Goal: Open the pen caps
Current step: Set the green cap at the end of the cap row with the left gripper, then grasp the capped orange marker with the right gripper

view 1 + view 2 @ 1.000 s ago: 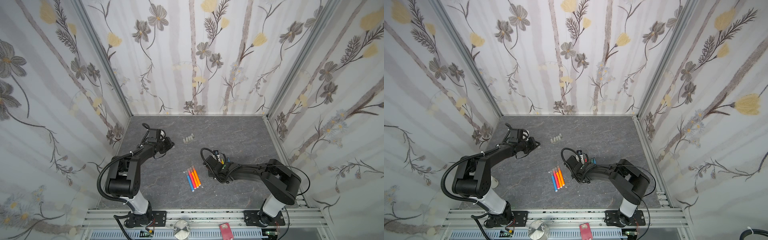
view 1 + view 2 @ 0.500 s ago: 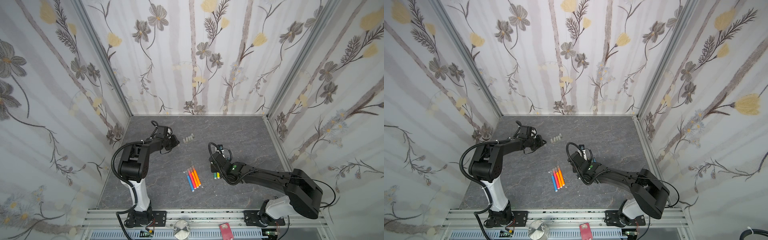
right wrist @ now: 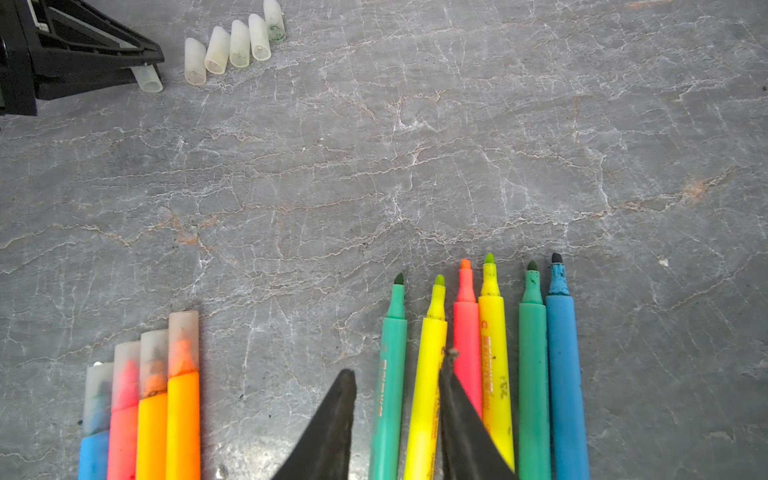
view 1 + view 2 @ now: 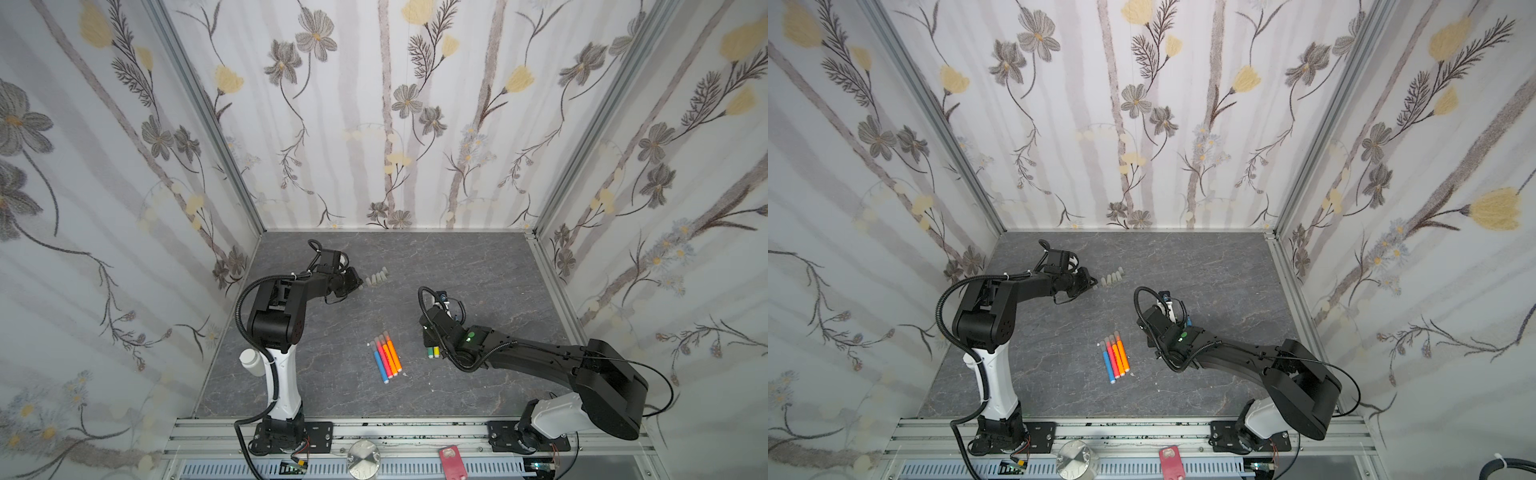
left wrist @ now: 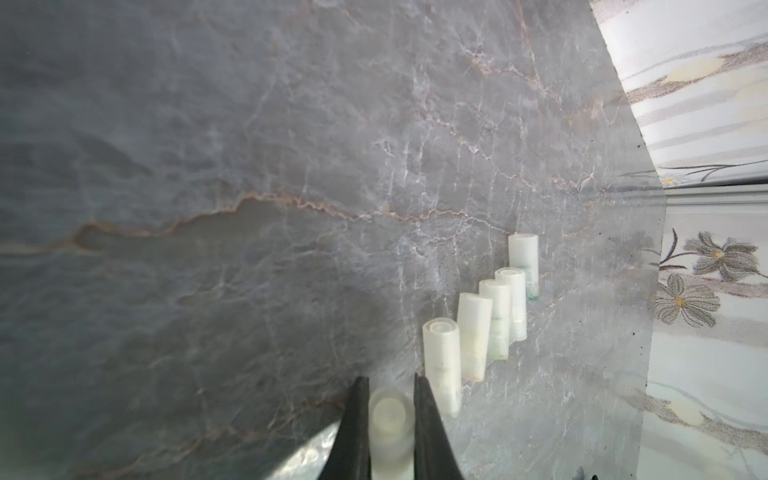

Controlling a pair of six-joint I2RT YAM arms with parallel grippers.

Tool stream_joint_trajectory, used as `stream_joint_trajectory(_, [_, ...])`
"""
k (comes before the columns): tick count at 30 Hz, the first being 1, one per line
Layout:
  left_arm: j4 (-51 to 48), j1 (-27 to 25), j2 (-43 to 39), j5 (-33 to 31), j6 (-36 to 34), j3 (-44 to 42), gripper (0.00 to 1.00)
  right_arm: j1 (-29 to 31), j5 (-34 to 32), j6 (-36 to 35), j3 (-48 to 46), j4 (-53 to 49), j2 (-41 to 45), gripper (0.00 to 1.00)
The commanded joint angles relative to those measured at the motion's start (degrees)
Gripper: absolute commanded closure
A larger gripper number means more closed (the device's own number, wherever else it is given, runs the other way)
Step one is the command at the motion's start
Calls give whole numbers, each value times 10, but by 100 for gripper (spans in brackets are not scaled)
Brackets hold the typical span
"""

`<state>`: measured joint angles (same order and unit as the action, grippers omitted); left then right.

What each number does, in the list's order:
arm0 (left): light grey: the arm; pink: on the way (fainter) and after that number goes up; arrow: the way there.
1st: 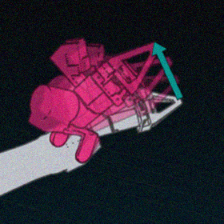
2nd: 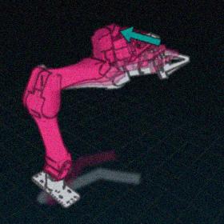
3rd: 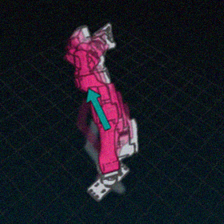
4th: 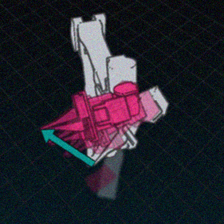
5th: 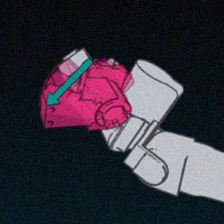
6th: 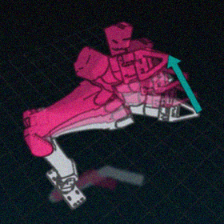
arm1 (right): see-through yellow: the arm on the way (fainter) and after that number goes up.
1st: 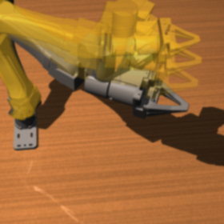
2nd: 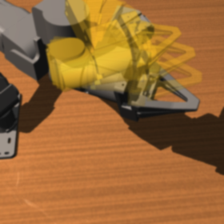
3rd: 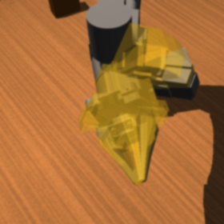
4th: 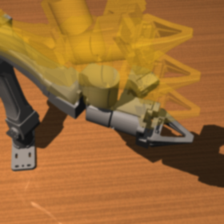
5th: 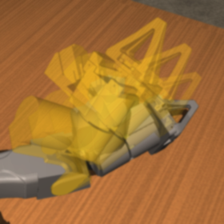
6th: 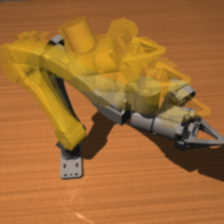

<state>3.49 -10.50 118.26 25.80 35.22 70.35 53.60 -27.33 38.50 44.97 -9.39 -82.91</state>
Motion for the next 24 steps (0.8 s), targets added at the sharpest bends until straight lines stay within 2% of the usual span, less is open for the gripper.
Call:
stream_joint_trajectory(1, [13, -4, 8, 0, 13, 6, 95, 0, -4, 1, -3, 7, -2, 65])
stream_joint_trajectory(7, [15, -9, 12, 1, 18, 10, 82, 0, 7, -1, -4, 10, -4, 65])
stream_joint_trajectory(12, [12, -10, 11, 3, 18, 12, 75, 0, 10, -4, -2, 9, -5, 65])
stream_joint_trajectory(19, [8, -10, -1, 14, 19, 5, 70, 0, 22, -7, 0, 9, -11, 65])
stream_joint_trajectory(24, [-3, -9, -44, 17, 16, -7, 69, 4, 62, -26, 6, 31, -20, 64])
